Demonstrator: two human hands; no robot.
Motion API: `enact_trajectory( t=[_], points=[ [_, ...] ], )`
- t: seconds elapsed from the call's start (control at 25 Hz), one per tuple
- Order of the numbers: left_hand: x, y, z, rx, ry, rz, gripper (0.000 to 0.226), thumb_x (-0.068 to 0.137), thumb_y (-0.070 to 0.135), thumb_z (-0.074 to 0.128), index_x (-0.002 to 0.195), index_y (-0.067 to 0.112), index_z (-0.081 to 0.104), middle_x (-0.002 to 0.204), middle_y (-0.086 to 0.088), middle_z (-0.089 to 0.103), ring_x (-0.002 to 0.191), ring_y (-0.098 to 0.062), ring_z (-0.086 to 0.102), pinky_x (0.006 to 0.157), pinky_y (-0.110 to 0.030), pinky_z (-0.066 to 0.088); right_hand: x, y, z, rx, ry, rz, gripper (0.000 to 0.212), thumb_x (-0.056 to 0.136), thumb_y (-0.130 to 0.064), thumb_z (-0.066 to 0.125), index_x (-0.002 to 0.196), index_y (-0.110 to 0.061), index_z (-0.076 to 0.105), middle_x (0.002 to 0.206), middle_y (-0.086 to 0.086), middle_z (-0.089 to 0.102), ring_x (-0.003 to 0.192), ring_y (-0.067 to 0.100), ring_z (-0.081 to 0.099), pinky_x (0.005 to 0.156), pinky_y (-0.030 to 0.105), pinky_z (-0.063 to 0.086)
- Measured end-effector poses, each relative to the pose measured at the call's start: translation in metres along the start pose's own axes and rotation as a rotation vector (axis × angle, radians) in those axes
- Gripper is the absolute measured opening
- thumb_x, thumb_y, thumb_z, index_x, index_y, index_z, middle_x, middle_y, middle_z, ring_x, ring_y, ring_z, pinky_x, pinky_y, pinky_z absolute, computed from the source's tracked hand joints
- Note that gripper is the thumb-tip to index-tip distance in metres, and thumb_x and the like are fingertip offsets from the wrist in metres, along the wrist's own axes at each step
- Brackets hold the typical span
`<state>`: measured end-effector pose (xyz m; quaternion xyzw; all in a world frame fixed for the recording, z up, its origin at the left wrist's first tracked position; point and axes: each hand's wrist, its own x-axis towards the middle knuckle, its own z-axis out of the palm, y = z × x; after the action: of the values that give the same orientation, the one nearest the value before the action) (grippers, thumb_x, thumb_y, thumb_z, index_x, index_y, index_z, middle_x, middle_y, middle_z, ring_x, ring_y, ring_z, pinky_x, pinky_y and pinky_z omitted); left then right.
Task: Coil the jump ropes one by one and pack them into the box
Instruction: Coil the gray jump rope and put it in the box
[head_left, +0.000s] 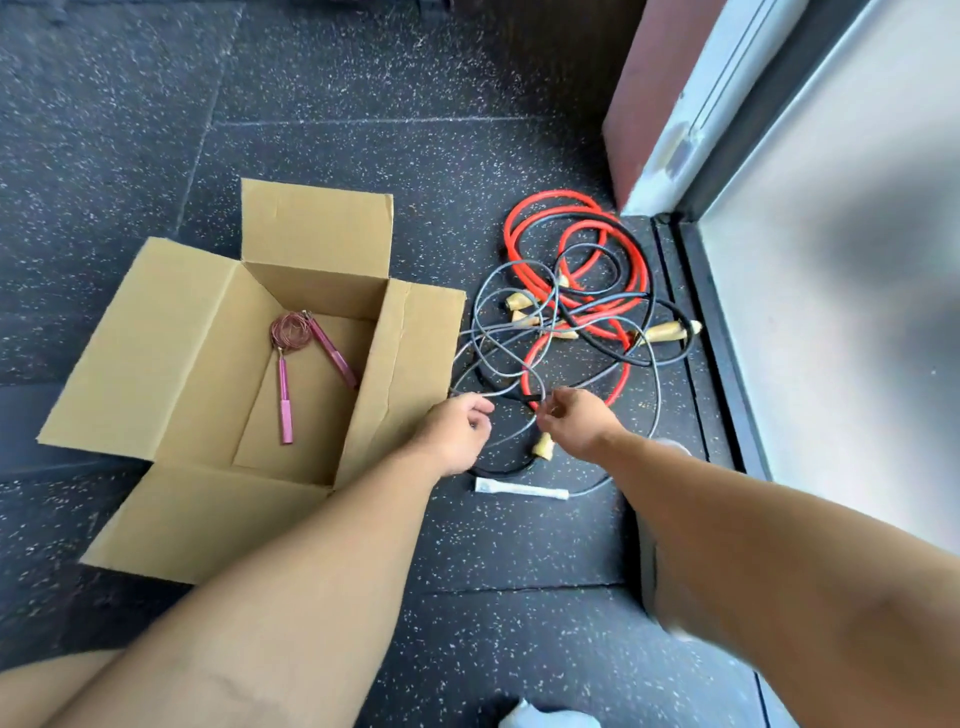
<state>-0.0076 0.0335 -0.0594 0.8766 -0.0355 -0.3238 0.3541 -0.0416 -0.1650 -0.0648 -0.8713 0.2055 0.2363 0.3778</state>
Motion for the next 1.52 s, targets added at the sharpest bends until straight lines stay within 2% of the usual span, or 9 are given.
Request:
enact_trajectory(
  t=[0.2,0.36,0.6,0.72,0.96,1.16,1.24,1.36,1.52],
  points=[
    [0.026,-0.015,0.046,0.106,-0.126,-0.05,0.039,0.095,0.022,0.06,0.134,0.024,0.054,0.134,0.005,0.059,0.119,-0.017,0.058,0.105,-0.033,0.043,0.028,0.038,0.029,-0.108,-0.015,0.04,0.016,0.089,-0.021,0.059,0.105,-0.02,0.061,0.102,0.003,0.065,0.089,0.027,0.064,0.077,0.024,0.043],
    [0.052,-0.017,0.061,0.12,-0.181,-0.042,0.042,0.095,0.023,0.059,0.137,0.024,0.052,0.133,0.007,0.058,0.118,-0.017,0.057,0.103,-0.03,0.042,0.049,0.052,0.044,-0.032,0.091,0.209,0.038,0.091,-0.023,0.058,0.128,-0.021,0.046,0.122,0.007,0.041,0.092,0.035,0.059,0.086,0.041,0.053],
    [0.074,-0.018,0.064,0.102,-0.171,-0.037,0.02,0.094,0.024,0.059,0.114,0.025,0.065,0.084,0.019,0.062,0.09,-0.015,0.062,0.084,-0.025,0.046,0.068,0.061,0.049,0.249,0.197,0.328,0.037,0.096,-0.039,0.054,0.112,-0.016,0.03,0.098,0.009,0.065,0.085,0.028,0.062,0.071,0.034,0.05],
    [0.071,-0.013,0.061,0.081,-0.11,-0.025,0.019,0.095,0.024,0.058,0.113,0.026,0.065,0.091,0.016,0.064,0.089,-0.014,0.061,0.081,-0.025,0.044,0.073,0.062,0.045,0.35,0.146,0.505,0.048,0.09,-0.038,0.064,0.113,-0.016,0.028,0.1,0.007,0.059,0.085,0.025,0.062,0.085,0.04,0.051],
    [0.051,-0.007,0.051,0.024,-0.025,-0.019,0.018,0.095,0.02,0.057,0.111,0.025,0.065,0.094,0.014,0.064,0.094,-0.014,0.063,0.084,-0.025,0.045,0.045,0.051,0.064,0.586,-0.185,0.563,0.029,0.072,-0.015,0.074,0.094,-0.011,0.057,0.079,0.008,0.061,0.065,0.02,0.056,0.061,0.031,0.052],
    [0.033,-0.022,0.051,0.016,0.019,0.013,0.024,0.094,0.015,0.058,0.116,0.021,0.062,0.113,0.006,0.065,0.105,-0.015,0.062,0.097,-0.03,0.046,0.025,0.062,0.073,1.018,-0.034,0.444,0.033,0.081,-0.005,0.075,0.107,-0.007,0.055,0.086,0.013,0.067,0.07,0.022,0.062,0.062,0.029,0.057],
    [0.028,-0.028,0.054,0.028,0.031,0.027,0.028,0.093,0.014,0.059,0.12,0.02,0.061,0.12,0.004,0.061,0.111,-0.013,0.058,0.1,-0.028,0.043,0.023,0.076,0.073,0.692,-0.023,0.428,0.03,0.084,-0.009,0.068,0.114,-0.009,0.061,0.089,0.007,0.07,0.077,0.022,0.065,0.073,0.033,0.058],
    [0.026,-0.034,0.058,0.057,0.035,0.024,0.025,0.092,0.016,0.06,0.116,0.023,0.062,0.118,0.006,0.057,0.108,-0.012,0.057,0.097,-0.027,0.043,0.012,0.092,0.077,-0.343,-0.284,0.152,0.044,0.08,-0.032,0.074,0.121,-0.031,0.06,0.116,-0.005,0.063,0.109,0.019,0.057,0.099,0.04,0.047],
    [0.031,-0.036,0.057,0.061,0.018,0.04,0.022,0.091,0.017,0.061,0.113,0.021,0.064,0.114,0.005,0.058,0.098,-0.012,0.056,0.095,-0.027,0.044,0.013,0.093,0.091,-0.684,-0.38,0.016,0.032,0.091,-0.015,0.064,0.117,-0.031,0.056,0.119,-0.002,0.058,0.12,0.024,0.053,0.099,0.041,0.036]
  ],
)
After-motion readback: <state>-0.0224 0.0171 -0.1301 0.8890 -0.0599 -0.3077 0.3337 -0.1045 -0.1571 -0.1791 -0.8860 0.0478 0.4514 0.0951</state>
